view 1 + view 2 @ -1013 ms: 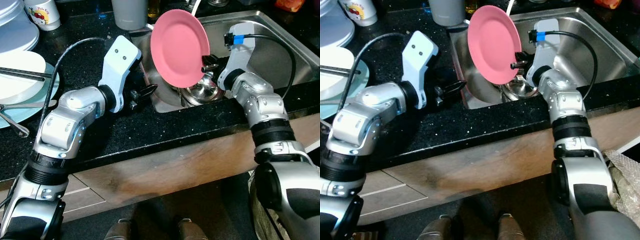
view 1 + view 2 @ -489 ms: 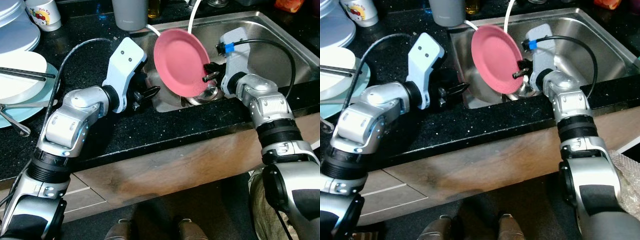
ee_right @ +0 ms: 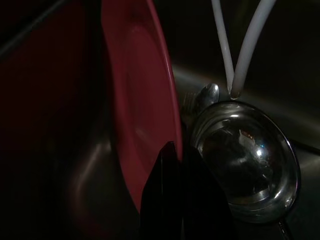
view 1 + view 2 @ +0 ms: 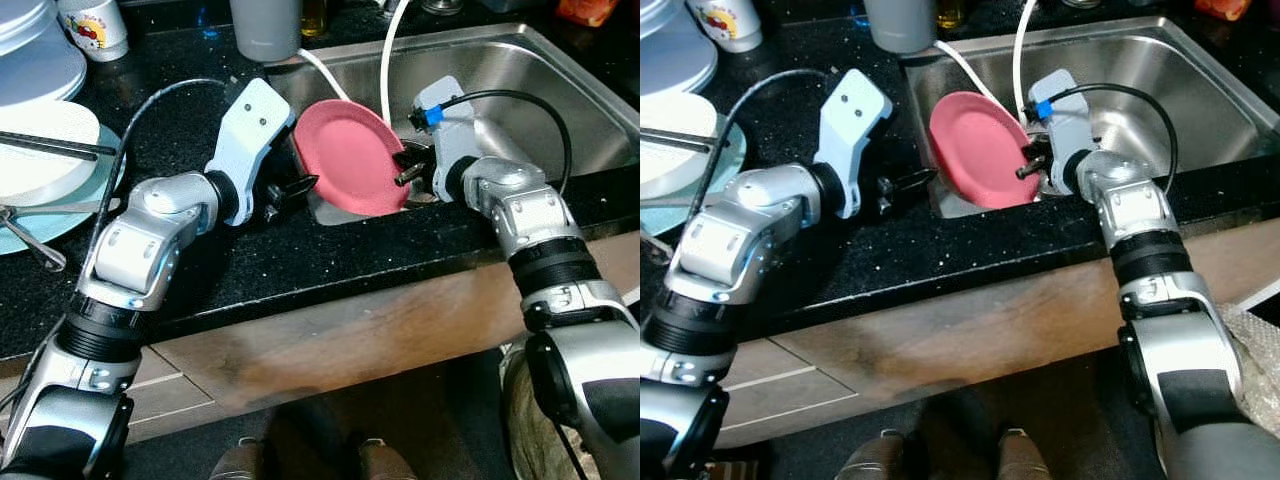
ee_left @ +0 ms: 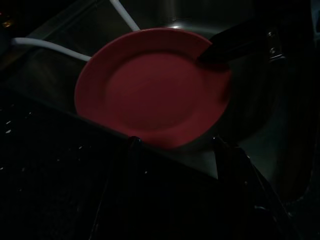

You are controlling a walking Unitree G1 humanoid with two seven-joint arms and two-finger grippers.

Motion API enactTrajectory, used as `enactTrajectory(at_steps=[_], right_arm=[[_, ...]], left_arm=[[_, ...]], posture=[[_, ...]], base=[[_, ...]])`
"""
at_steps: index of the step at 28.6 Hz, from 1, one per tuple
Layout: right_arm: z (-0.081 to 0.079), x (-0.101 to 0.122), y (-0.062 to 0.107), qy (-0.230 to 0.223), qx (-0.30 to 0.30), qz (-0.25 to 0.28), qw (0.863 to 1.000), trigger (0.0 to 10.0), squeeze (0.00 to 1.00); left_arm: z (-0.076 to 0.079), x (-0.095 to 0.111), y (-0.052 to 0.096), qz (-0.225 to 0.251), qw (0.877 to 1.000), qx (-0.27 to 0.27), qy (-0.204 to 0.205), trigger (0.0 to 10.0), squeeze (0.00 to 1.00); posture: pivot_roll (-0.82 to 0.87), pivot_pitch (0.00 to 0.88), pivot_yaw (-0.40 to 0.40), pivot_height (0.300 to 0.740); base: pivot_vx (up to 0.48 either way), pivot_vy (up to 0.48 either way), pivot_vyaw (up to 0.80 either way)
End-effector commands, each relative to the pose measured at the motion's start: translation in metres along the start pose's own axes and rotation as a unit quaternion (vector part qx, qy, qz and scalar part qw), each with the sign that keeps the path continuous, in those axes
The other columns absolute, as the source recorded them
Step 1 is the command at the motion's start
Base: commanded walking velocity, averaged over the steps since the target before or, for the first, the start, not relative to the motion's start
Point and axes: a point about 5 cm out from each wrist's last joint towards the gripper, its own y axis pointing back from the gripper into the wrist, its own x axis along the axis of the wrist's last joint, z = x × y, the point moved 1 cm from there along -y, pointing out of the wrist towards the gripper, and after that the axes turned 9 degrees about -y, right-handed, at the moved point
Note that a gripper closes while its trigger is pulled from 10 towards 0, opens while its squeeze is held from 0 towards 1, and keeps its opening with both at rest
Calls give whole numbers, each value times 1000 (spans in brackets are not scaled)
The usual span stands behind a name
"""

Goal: Kitchen organization

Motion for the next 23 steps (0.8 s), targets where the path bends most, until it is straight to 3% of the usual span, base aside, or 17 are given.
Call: enactTrajectory(at_steps=[1, 5, 6, 7, 9, 10, 13, 14, 15, 16, 17, 19, 23], right_arm=[[1, -6, 1, 6, 3, -18, 1000, 10000, 0], [0, -6, 1, 6, 4, -23, 1000, 10000, 0], [0, -6, 1, 5, 4, -24, 1000, 10000, 67], [0, -6, 1, 5, 4, -25, 1000, 10000, 67], [0, -7, 1, 5, 5, -27, 1000, 10000, 235], [-1, -7, 0, 5, 5, -29, 1000, 10000, 376], [-1, -8, 0, 6, 6, -32, 999, 10000, 435], [-1, -8, 0, 5, 6, -33, 999, 10000, 604], [-1, -8, 0, 5, 6, -34, 999, 10000, 604], [-1, -8, 0, 5, 6, -34, 999, 10000, 749], [-1, -8, 0, 5, 6, -34, 999, 10000, 749], [-1, -8, 0, 5, 5, -35, 999, 10000, 839], [0, -8, 0, 7, -4, -35, 999, 10000, 816]], left_arm=[[2, -2, -1, -6, 1000, -9, -10, 10000, 0], [1, -2, 0, -7, 1000, -10, -12, 10000, 0], [1, -2, 0, -7, 1000, -10, -12, 10000, 0], [1, -3, 0, -8, 1000, -10, -13, 10000, 0], [0, -3, 1, -9, 1000, -11, -14, 10000, 0], [0, -3, 1, -9, 1000, -11, -14, 10000, 0], [0, -3, 1, -10, 1000, -11, -15, 10000, 0], [0, -3, 1, -9, 1000, -11, -15, 10000, 0], [0, -3, 1, -9, 1000, -11, -15, 10000, 0], [0, -3, 1, -9, 1000, -11, -15, 10000, 0], [0, -3, 1, -9, 1000, -11, -15, 10000, 0], [-1, -3, 2, -10, 1000, -10, -16, 10000, 0], [-1, -3, 2, -9, 1000, -8, -16, 10000, 0]], posture=[[39, 173, 39, 740], [38, 173, 39, 740], [38, 173, 39, 740], [38, 172, 40, 740], [38, 173, 40, 740], [38, 172, 39, 740], [38, 173, 38, 740], [38, 173, 38, 740], [38, 173, 38, 740], [38, 173, 37, 740], [38, 173, 37, 740], [38, 173, 37, 740], [38, 173, 37, 740]], base=[[0, 0, 0], [0, 0, 0], [0, 0, 0], [0, 0, 0], [0, 0, 0], [0, 0, 0], [0, 0, 0], [0, 0, 0], [0, 0, 0], [0, 0, 0], [0, 0, 0], [0, 0, 0], [0, 0, 0]])
